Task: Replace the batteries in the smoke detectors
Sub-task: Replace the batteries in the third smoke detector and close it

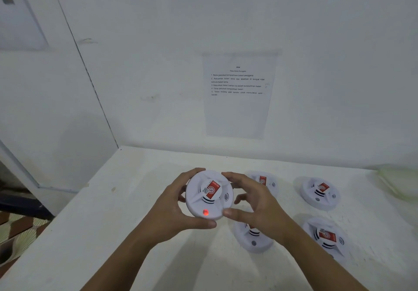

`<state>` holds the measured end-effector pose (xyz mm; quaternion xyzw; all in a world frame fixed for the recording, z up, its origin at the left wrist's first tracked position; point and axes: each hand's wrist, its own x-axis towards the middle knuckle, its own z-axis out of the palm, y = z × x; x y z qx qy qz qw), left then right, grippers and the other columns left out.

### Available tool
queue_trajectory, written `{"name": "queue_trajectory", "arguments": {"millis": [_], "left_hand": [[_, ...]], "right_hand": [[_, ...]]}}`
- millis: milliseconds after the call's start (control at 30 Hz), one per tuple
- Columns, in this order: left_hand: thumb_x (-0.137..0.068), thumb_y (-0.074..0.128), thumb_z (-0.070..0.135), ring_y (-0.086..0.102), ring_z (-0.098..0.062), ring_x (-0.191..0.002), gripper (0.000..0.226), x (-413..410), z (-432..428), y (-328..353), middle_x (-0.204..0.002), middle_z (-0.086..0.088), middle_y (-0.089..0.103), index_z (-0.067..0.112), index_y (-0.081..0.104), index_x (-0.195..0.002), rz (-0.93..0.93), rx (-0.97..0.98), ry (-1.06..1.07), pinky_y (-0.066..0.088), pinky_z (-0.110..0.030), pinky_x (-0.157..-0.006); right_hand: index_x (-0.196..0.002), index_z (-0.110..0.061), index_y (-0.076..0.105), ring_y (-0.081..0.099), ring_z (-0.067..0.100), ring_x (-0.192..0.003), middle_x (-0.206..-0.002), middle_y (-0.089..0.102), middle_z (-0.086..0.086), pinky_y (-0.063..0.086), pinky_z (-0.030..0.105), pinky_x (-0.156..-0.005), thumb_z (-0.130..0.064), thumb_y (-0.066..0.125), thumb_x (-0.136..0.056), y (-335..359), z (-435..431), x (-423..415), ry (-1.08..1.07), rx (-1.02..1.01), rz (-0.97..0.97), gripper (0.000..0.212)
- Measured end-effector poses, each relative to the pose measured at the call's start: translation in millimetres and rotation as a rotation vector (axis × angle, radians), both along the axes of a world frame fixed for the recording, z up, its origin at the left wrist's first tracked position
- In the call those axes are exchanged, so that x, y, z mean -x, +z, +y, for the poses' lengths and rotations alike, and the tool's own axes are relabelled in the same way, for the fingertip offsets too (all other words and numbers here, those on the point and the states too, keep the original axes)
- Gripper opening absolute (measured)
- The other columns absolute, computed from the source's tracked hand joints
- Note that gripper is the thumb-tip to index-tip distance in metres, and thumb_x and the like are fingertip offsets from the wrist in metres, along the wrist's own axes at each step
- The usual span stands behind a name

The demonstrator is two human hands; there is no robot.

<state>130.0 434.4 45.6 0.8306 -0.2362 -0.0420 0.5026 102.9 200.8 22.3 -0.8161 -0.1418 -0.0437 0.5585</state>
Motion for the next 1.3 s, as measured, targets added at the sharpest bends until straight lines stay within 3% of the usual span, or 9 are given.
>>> {"name": "queue_trajectory", "arguments": {"millis": [367, 633, 733, 867, 933, 1067, 1167, 1233, 1300], "left_hand": [[-0.062, 0.097, 0.019, 0.059, -0.017, -0.124, 0.089, 2.0, 2.4, 3.6, -0.134, 0.013, 0.062, 0.03, 0.052, -0.138, 0.008, 0.012, -0.027, 0.054, -0.044, -0.099], [-0.061, 0.098, 0.027, 0.059, -0.017, -0.122, 0.093, 0.5, 6.0, -5.5, -0.134, 0.015, 0.062, 0.033, 0.05, -0.14, 0.014, -0.037, -0.008, 0.053, -0.048, -0.097], [-0.06, 0.098, 0.03, 0.059, -0.012, -0.12, 0.091, -2.0, 7.7, -11.4, -0.132, 0.019, 0.062, 0.035, 0.051, -0.137, 0.018, -0.059, 0.012, 0.055, -0.039, -0.094], [-0.059, 0.098, 0.022, 0.058, -0.002, -0.117, 0.087, -4.8, 10.6, -22.2, -0.125, 0.026, 0.063, 0.039, 0.053, -0.131, 0.036, -0.069, 0.009, 0.048, -0.015, -0.083], [-0.058, 0.099, 0.017, 0.06, -0.001, -0.114, 0.086, -8.9, 12.7, -32.4, -0.121, 0.027, 0.065, 0.036, 0.054, -0.129, 0.067, -0.065, 0.004, 0.049, -0.011, -0.08], [-0.055, 0.099, 0.019, 0.066, -0.008, -0.109, 0.087, -20.1, 16.7, -54.4, -0.12, 0.018, 0.068, 0.036, 0.055, -0.128, 0.114, -0.106, 0.002, 0.059, -0.03, -0.087], [-0.05, 0.099, 0.03, 0.066, -0.004, -0.106, 0.089, -29.7, 17.6, -71.4, -0.117, 0.022, 0.067, 0.046, 0.052, -0.123, 0.121, -0.182, 0.01, 0.059, -0.035, -0.089], [-0.046, 0.098, 0.047, 0.062, 0.001, -0.107, 0.091, -35.1, 16.7, -83.7, -0.115, 0.024, 0.065, 0.057, 0.048, -0.122, 0.124, -0.267, 0.017, 0.056, -0.029, -0.091], [-0.043, 0.096, 0.055, 0.054, 0.011, -0.107, 0.089, -38.5, 15.2, -92.4, -0.115, 0.032, 0.055, 0.067, 0.045, -0.114, 0.095, -0.351, 0.024, 0.046, -0.013, -0.092]], "right_hand": [[-0.141, -0.032, 0.049, 0.055, 0.014, -0.125, -0.136, 0.059, -0.017, 0.054, 0.036, -0.093, -0.028, 0.088, -0.075, 0.9, 0.4, 1.5, 0.027, 0.005, 0.014, 0.076], [-0.141, -0.037, 0.048, 0.054, 0.009, -0.123, -0.135, 0.058, -0.022, 0.05, 0.028, -0.092, -0.032, 0.088, -0.074, -3.8, 3.5, 1.2, 0.027, 0.057, 0.023, 0.078], [-0.14, -0.04, 0.047, 0.053, 0.005, -0.122, -0.133, 0.057, -0.027, 0.045, 0.02, -0.091, -0.035, 0.088, -0.074, -9.9, 4.5, -2.8, 0.014, 0.105, 0.023, 0.078], [-0.14, -0.045, 0.046, 0.048, -0.004, -0.121, -0.129, 0.053, -0.031, 0.037, 0.007, -0.09, -0.042, 0.087, -0.072, -20.8, 4.9, -9.9, 0.008, 0.192, 0.062, 0.079], [-0.14, -0.045, 0.046, 0.046, -0.004, -0.122, -0.13, 0.052, -0.03, 0.036, 0.011, -0.093, -0.046, 0.086, -0.072, -28.0, 6.4, -15.1, 0.03, 0.245, 0.089, 0.079], [-0.135, -0.045, 0.05, 0.047, -0.002, -0.12, -0.127, 0.055, -0.028, 0.04, 0.03, -0.103, -0.053, 0.085, -0.067, -45.4, 11.5, -28.6, 0.047, 0.346, 0.129, 0.077], [-0.122, -0.046, 0.057, 0.051, 0.002, -0.109, -0.115, 0.062, -0.024, 0.042, 0.035, -0.099, -0.057, 0.082, -0.063, -54.9, 16.0, -40.9, 0.079, 0.475, 0.099, 0.065], [-0.098, -0.052, 0.054, 0.054, 0.006, -0.095, -0.096, 0.063, -0.021, 0.046, 0.037, -0.09, -0.06, 0.08, -0.063, -61.5, 18.6, -47.8, 0.105, 0.569, 0.073, 0.044], [-0.083, -0.049, 0.047, 0.054, 0.009, -0.084, -0.084, 0.06, -0.018, 0.047, 0.04, -0.081, -0.061, 0.077, -0.064, -67.4, 20.7, -53.0, 0.128, 0.639, 0.042, 0.038]]}}
